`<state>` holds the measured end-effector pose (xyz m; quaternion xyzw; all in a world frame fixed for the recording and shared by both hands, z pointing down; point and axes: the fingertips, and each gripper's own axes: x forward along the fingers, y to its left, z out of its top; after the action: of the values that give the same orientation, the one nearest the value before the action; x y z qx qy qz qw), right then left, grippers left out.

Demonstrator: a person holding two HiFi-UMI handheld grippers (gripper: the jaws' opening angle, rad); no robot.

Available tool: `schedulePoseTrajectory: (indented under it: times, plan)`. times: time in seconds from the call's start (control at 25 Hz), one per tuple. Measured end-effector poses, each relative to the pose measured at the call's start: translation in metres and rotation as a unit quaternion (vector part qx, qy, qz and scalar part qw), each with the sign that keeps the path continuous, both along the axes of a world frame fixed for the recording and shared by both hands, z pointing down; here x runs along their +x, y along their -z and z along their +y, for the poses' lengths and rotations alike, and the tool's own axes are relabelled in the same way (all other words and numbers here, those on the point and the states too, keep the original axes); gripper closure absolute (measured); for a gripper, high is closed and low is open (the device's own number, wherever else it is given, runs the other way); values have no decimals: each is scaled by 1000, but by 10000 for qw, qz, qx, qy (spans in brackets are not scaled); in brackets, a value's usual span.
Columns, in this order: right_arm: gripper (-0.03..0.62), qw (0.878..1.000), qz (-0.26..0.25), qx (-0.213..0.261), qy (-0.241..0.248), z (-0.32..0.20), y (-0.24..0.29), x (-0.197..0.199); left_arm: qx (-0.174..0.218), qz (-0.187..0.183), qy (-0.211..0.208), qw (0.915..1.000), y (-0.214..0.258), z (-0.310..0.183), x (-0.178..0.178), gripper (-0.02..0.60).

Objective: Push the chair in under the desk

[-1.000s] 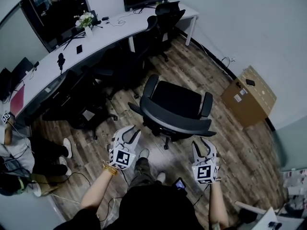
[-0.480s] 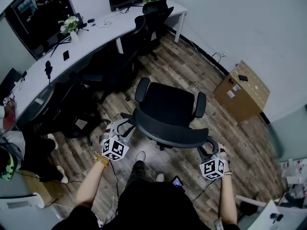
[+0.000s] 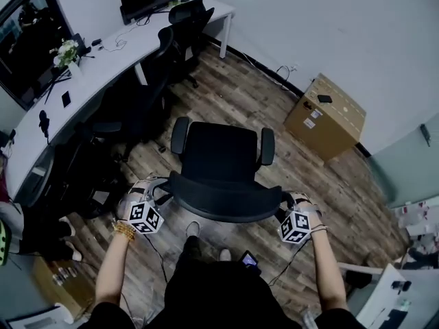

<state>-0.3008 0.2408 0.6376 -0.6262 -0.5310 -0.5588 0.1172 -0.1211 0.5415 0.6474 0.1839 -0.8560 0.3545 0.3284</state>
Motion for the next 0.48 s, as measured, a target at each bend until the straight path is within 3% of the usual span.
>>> schedulePoseTrajectory:
  times: [0.24,0.48]
  plan:
    - [410,9993,209,293,99,9,-18,0,262,456,-318,9981,-10,-4,-13,344]
    - [429,9966,371,730,43,6,-32,-1,306,382,-392,9980,-11,-8,-19,340]
